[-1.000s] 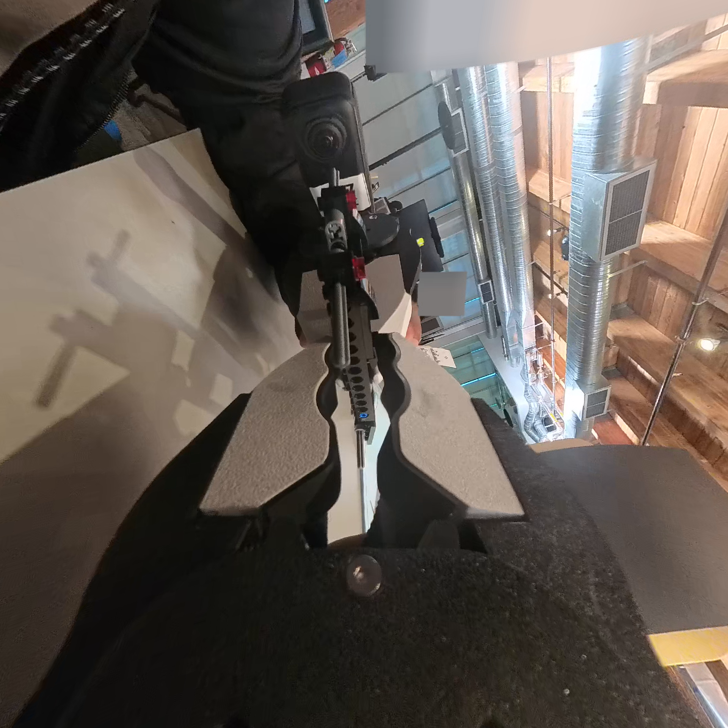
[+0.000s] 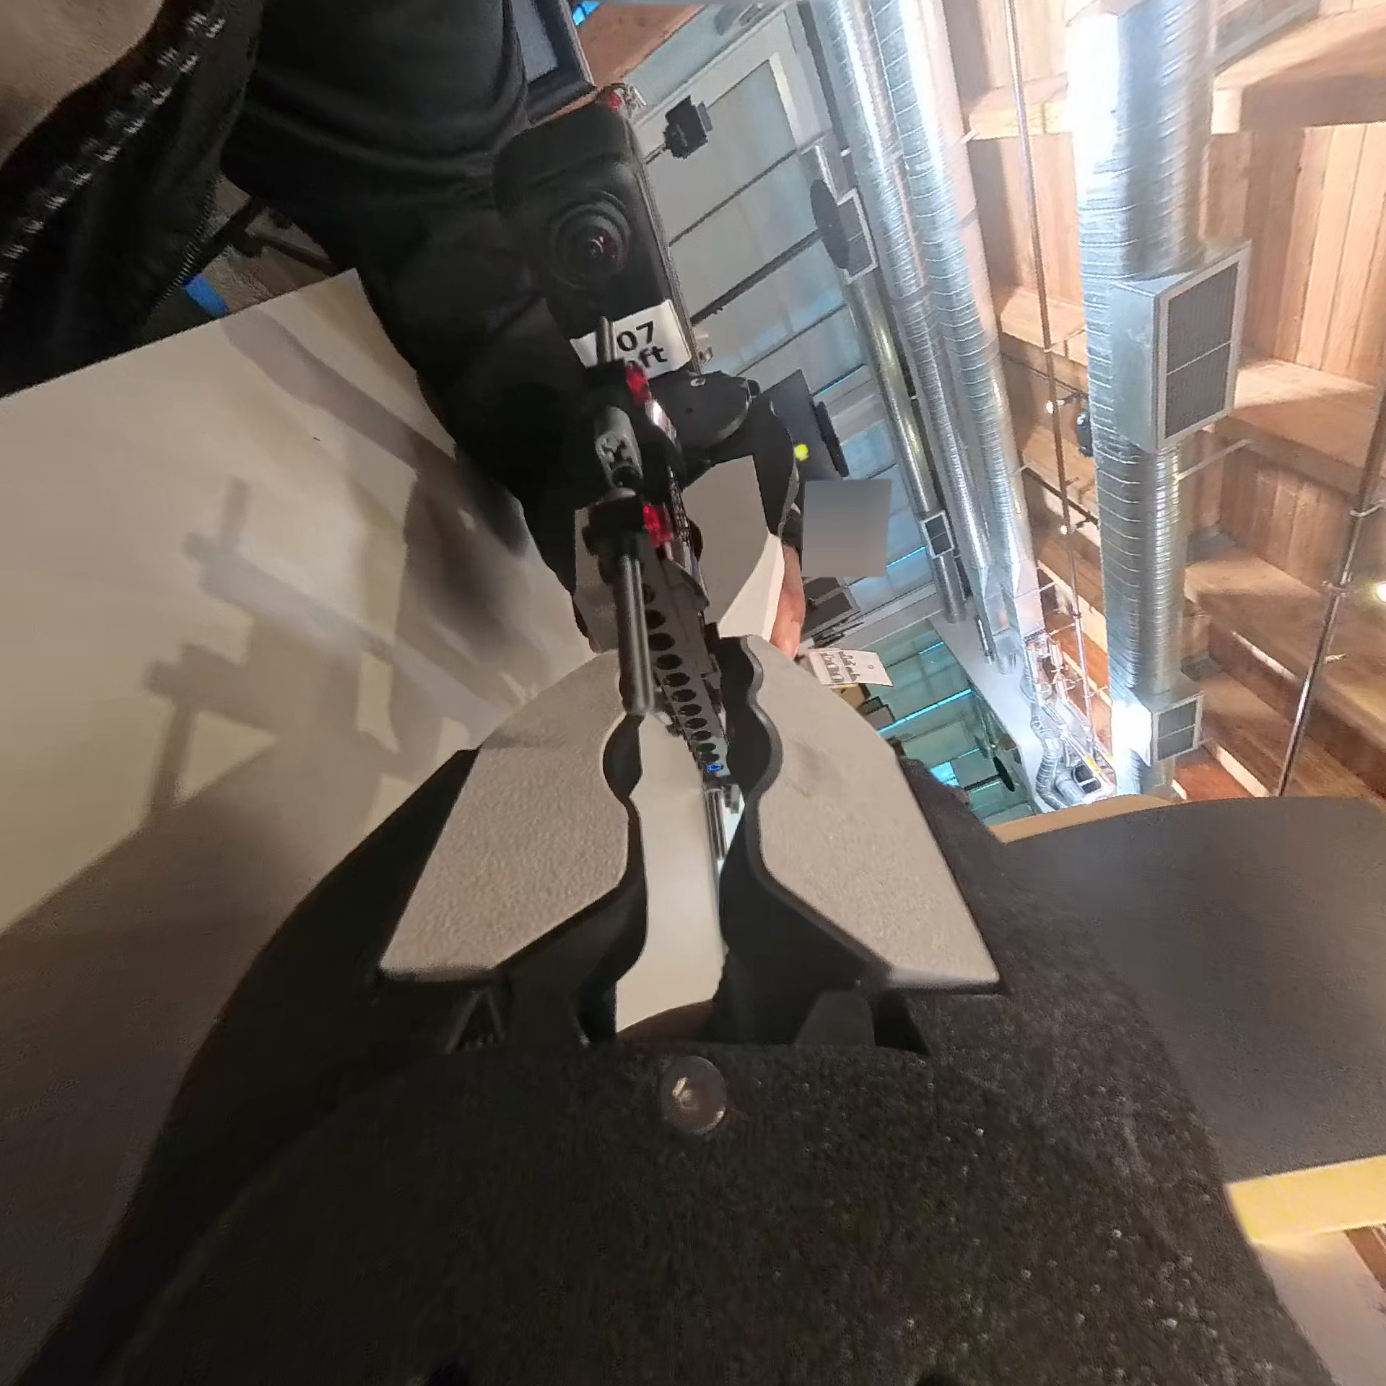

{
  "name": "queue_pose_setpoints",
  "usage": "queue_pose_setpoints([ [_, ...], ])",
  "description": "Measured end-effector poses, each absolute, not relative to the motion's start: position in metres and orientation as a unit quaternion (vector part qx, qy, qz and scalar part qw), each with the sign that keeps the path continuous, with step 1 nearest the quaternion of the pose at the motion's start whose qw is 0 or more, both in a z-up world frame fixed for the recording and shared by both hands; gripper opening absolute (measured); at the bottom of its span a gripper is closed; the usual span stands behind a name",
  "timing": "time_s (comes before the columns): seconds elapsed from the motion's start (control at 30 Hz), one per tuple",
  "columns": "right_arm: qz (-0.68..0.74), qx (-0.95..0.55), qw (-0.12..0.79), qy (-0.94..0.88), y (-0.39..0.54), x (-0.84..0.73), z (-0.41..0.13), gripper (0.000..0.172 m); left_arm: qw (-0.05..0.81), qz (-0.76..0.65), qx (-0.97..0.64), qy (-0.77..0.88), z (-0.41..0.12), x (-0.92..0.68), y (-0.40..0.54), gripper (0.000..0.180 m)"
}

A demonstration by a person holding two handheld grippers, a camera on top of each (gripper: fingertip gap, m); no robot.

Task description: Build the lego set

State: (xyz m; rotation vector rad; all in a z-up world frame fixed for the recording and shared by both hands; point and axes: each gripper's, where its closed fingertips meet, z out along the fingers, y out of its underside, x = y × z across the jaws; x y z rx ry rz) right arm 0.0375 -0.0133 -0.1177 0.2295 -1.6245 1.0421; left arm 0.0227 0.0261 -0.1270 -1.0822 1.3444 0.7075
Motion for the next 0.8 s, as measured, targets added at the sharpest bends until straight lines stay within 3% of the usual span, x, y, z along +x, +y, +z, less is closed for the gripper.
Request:
queue_pose_setpoints([
  [0.33, 0.441, 0.056, 0.564, -0.696, -0.006, 0.026, -0.120, 0.021, 0.594, 0.321, -0.475, 0.564, -0.127, 0.011, 0.033, 0.010],
  [0.4, 0.424, 0.018, 0.564, -0.709, 0.003, 0.015, -0.126, 0.028, 0.573, 0.364, -0.466, 0.567, -0.129, -0.001, 0.037, 0.010],
  [0.6, 0.402, -0.134, 0.414, -0.806, 0.031, -0.002, -0.170, 0.032, 0.534, 0.454, -0.430, 0.570, -0.131, -0.019, 0.039, 0.010],
  [0.8, 0.393, -0.357, 0.179, -0.828, 0.065, -0.001, -0.200, 0.021, 0.486, 0.541, -0.363, 0.582, -0.123, -0.029, 0.036, 0.010],
])
